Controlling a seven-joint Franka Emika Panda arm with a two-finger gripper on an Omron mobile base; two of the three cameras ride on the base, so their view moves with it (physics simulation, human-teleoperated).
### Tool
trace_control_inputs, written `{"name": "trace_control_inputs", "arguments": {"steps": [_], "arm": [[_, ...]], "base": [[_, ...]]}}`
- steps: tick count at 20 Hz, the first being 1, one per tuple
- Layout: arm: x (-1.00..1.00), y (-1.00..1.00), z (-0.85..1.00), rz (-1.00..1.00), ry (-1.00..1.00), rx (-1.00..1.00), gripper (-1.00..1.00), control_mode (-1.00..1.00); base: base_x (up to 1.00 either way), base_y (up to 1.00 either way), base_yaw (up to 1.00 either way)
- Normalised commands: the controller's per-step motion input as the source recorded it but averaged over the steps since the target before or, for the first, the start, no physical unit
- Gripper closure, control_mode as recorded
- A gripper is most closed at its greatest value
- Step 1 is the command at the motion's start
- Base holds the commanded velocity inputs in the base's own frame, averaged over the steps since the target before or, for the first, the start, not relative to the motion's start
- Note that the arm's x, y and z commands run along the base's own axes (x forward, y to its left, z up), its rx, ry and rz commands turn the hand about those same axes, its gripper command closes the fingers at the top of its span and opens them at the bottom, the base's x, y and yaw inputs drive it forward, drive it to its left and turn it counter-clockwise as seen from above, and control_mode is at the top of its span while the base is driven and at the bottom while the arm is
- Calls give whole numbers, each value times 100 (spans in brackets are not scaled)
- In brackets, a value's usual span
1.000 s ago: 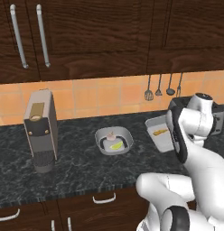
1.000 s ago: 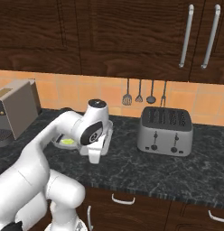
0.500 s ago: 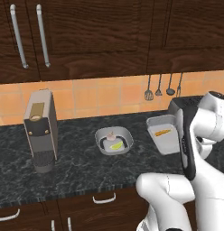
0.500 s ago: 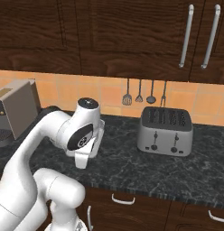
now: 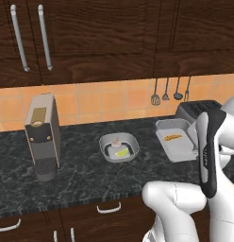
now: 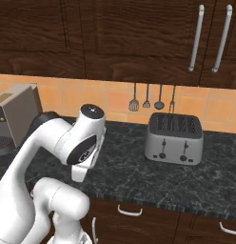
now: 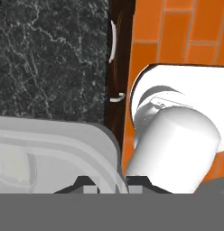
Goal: Take the meat container that has the shrimp and place it on the second highest rack of the freezer. Then take the vegetable container that has the lemon wedge and garlic and place it on the highest rack of the freezer.
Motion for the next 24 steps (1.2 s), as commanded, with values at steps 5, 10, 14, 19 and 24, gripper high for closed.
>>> {"name": "trace_control_inputs", "arguments": {"steps": [5, 10, 14, 19, 24], "arm": [[-2, 37, 47, 0, 0, 0, 100, -100], [-38, 6, 29, -4, 2, -1, 100, -100], [-52, 0, 19, -3, 2, -7, 100, -100], [-44, 0, 8, 0, 3, -7, 100, -100], [-40, 0, 0, 0, 0, -9, 100, -100]], "base": [[0, 0, 0], [0, 0, 0], [0, 0, 0], [0, 0, 0], [0, 0, 0]]}}
